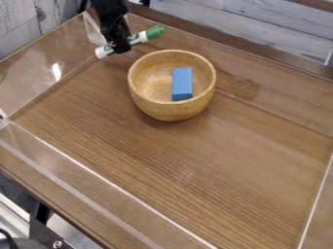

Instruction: Put the green marker in the brown bowl

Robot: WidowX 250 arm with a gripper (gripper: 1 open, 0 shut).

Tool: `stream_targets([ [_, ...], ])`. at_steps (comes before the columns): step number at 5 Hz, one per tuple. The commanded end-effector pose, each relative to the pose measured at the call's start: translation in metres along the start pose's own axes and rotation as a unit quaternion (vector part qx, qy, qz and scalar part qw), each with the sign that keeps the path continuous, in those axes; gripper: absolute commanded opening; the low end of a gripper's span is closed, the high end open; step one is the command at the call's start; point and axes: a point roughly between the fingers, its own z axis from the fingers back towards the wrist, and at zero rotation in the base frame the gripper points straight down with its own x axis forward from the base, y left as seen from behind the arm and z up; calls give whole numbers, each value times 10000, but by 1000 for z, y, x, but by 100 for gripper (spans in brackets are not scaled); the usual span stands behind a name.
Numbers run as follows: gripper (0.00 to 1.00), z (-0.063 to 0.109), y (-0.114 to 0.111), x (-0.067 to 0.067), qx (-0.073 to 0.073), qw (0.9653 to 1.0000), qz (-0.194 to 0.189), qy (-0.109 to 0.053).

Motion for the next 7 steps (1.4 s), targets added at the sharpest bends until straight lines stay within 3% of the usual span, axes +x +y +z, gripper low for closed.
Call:
stream_targets([
  [1, 0, 21, 12, 2, 357, 9991, -214, -86],
  [2, 0, 19, 12, 1, 358, 9988, -310, -137],
  [7, 0, 46, -18, 60, 482, 9932, -921, -518],
])
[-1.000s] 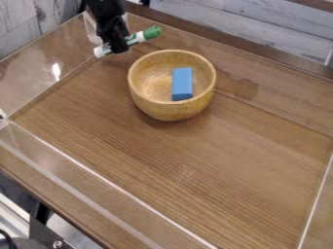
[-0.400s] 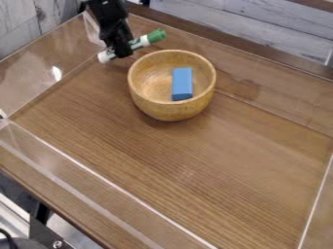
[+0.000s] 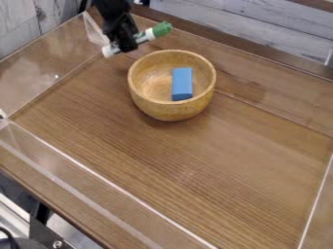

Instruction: Put the green marker in the brown bowl

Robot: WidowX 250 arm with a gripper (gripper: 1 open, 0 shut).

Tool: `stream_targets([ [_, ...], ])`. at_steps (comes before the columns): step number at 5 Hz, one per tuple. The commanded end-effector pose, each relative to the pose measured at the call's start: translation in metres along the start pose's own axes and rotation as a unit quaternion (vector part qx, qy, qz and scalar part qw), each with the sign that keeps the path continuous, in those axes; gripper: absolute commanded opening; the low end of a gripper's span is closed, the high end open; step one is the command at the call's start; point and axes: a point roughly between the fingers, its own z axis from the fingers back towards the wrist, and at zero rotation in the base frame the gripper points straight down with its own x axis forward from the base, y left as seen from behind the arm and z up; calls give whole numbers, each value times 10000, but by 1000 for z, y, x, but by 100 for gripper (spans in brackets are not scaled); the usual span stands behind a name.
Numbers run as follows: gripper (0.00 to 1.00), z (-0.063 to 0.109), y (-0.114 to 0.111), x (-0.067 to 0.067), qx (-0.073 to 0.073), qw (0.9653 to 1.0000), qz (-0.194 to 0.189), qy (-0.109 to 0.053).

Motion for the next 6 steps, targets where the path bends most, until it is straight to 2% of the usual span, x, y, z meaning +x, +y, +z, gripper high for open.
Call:
stream_targets([
  [1, 0, 35, 8, 29, 572, 9976, -378, -91],
  [4, 0, 35, -1, 45, 673, 9960, -540, -240],
  [5, 100, 32, -3, 47, 672, 9958, -557, -260],
  [6, 100, 29, -4, 46, 664, 9958, -566, -279],
])
